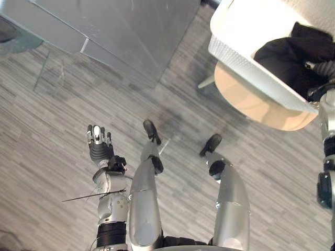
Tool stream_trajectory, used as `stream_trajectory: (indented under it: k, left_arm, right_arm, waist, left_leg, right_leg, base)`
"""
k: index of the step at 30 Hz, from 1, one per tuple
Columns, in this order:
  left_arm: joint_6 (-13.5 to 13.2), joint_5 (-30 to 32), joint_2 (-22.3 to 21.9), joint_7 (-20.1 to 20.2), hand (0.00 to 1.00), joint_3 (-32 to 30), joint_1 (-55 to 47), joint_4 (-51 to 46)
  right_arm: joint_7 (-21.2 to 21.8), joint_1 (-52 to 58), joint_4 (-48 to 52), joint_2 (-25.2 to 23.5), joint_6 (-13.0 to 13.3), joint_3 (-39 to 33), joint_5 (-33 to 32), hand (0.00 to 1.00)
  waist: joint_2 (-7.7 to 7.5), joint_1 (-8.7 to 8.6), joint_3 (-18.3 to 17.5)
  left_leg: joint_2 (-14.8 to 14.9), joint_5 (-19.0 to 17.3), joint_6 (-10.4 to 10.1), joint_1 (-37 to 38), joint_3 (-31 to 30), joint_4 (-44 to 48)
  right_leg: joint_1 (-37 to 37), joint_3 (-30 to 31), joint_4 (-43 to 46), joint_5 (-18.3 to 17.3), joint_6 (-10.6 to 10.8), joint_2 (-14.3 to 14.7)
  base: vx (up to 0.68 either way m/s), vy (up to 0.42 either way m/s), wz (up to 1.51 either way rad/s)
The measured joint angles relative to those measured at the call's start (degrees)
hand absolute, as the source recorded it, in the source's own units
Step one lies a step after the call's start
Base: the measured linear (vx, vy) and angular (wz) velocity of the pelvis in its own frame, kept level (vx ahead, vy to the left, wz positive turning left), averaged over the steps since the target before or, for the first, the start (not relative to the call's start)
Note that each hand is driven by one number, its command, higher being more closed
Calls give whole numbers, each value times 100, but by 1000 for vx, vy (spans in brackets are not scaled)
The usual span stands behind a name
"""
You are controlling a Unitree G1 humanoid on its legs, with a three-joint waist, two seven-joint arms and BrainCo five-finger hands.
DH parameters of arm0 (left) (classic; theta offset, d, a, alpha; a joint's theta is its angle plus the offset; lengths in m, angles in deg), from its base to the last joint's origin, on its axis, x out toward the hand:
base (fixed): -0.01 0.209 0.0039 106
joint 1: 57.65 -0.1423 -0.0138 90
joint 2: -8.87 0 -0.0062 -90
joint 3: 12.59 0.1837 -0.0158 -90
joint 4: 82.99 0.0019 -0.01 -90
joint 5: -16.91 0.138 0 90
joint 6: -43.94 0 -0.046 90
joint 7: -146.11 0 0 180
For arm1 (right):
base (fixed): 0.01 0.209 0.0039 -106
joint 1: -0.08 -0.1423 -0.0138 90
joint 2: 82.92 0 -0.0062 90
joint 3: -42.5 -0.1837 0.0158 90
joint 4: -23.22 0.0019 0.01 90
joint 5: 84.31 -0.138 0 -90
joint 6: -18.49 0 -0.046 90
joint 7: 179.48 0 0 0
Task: Pick up the laundry basket with both hands and put the clothes into the washing machine.
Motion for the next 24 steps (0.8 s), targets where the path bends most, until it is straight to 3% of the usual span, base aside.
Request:
stream_trajectory:
  k: [4, 7, 12, 15, 17, 21, 24]
  left_arm:
    - [4, 13, 48, 55, 0, 269, -58, -32]
    - [7, 305, 215, 206, 0, 541, -179, -311]
    - [2, 848, 675, 450, 0, 829, -449, -901]
    - [10, 1219, 952, 713, 0, 1015, -570, -1155]
    - [11, 1605, 1247, 949, 0, 1245, -565, -1233]
    - [5, 2074, 1723, 1274, 0, 1474, -272, -1653]
    - [-65, 2492, 1920, 1385, 0, 1712, 153, -1816]
  right_arm:
    - [-605, 728, 735, -2, -64, -1417, 106, 100]
    - [-662, 1204, 1269, -17, -74, -1812, 107, 100]
    - [-697, 1720, 2392, -80, -75, -1821, 229, 100]
    - [-755, 1952, 3150, -419, -47, -1817, 497, 100]
    - [-696, 2085, 3331, -677, 32, -1716, 757, 100]
    - [-328, 2129, 3404, -947, 77, -1521, 890, 100]
    - [57, 2179, 3651, -950, 291, -1196, 875, 100]
  waist:
    - [-24, 3, -281]
    - [-74, -5, -458]
    - [-91, -2, -938]
    - [-121, -54, -1251]
    - [-143, -228, -1588]
    - [-190, -476, -1818]
    - [-216, -603, -1967]
  left_leg:
    - [-58, -60, 42, 301, -39, 25]
    - [-61, -244, 6, 705, -41, 172]
    - [-58, -434, -17, 1231, 89, 242]
    - [-131, -542, -54, 1572, 204, 185]
    - [-252, -592, -39, 1753, 137, 80]
    - [-453, -727, -29, 2142, 168, -91]
    - [-573, -886, -36, 2456, 307, -58]
  right_leg:
    - [410, -93, -39, -15, 83, -94]
    - [918, -138, -100, -24, 138, -136]
    - [1470, -158, -308, -78, 222, -160]
    - [1801, -146, -530, -17, 324, -163]
    - [2022, -92, -751, 40, 417, -156]
    - [2418, 226, -1225, 177, 610, -37]
    - [2677, 526, -1562, 461, 649, -20]
  base:
    - [-23, -42, 11]
    - [4, -5, 1]
    - [34, -15, -13]
    - [65, -4, -12]
    - [104, -19, 6]
    - [142, 8, -9]
    - [115, 26, -19]
